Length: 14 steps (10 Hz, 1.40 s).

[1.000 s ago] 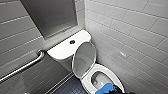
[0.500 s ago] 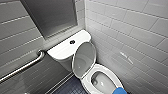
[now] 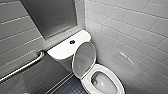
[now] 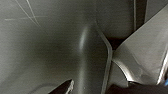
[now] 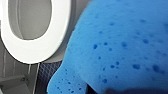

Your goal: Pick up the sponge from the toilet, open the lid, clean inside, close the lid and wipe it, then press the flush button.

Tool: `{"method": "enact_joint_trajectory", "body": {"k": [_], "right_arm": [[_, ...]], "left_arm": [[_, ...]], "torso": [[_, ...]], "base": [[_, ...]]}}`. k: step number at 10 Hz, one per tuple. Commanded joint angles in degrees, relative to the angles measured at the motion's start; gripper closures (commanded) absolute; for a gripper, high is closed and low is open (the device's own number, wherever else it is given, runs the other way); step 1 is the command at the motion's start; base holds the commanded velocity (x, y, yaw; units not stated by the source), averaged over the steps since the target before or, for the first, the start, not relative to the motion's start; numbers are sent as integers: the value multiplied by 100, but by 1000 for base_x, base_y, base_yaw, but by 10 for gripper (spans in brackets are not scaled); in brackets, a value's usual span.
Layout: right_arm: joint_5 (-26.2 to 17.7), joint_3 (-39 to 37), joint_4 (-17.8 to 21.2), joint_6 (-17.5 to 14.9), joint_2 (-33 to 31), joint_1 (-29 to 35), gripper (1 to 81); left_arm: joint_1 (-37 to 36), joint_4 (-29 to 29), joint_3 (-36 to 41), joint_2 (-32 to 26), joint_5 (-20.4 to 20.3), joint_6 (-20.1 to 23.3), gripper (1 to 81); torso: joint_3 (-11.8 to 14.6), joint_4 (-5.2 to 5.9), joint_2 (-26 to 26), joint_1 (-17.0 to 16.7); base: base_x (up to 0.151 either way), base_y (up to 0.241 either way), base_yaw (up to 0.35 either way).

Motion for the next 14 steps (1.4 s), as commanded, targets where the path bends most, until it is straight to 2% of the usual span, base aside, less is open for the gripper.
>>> {"method": "enact_joint_trajectory", "body": {"k": [1,3,6,7,8,10,12,13,14], "right_arm": [[51,-172,-122,-25,-342,-451,811],[77,-663,-579,-17,87,-1189,811],[788,-1279,-808,-17,624,-1981,811],[851,-1411,-817,-17,738,-2113,811],[860,-1578,-817,-17,887,-2219,811],[860,-1842,-817,-17,1125,-2351,811],[860,-2122,-817,-17,1371,-2474,811],[860,-2281,-817,-17,1511,-2553,811],[860,-2457,-817,-17,1661,-2632,811]], "left_arm": [[97,16,60,-190,131,3,10],[71,7,60,-251,122,11,10],[-8,25,69,-295,-9,12,10],[-52,17,69,-322,-97,12,10],[-88,25,69,-339,-133,12,10],[-158,25,69,-339,-133,12,10],[-193,43,69,-348,-168,20,10],[-228,43,69,-366,-168,12,10],[-246,43,69,-375,-177,20,10]], "torso": [[0,0,0,0],[0,0,0,0],[0,0,-2,0],[0,0,-2,0],[0,0,571,-369],[429,0,706,-454],[674,0,1085,-690],[743,0,1298,-830],[516,0,1504,-966]], "base": [[0,0,0],[0,0,0],[0,0,0],[0,0,0],[0,0,0],[0,0,0],[0,0,0],[0,0,0],[0,0,0]]}}
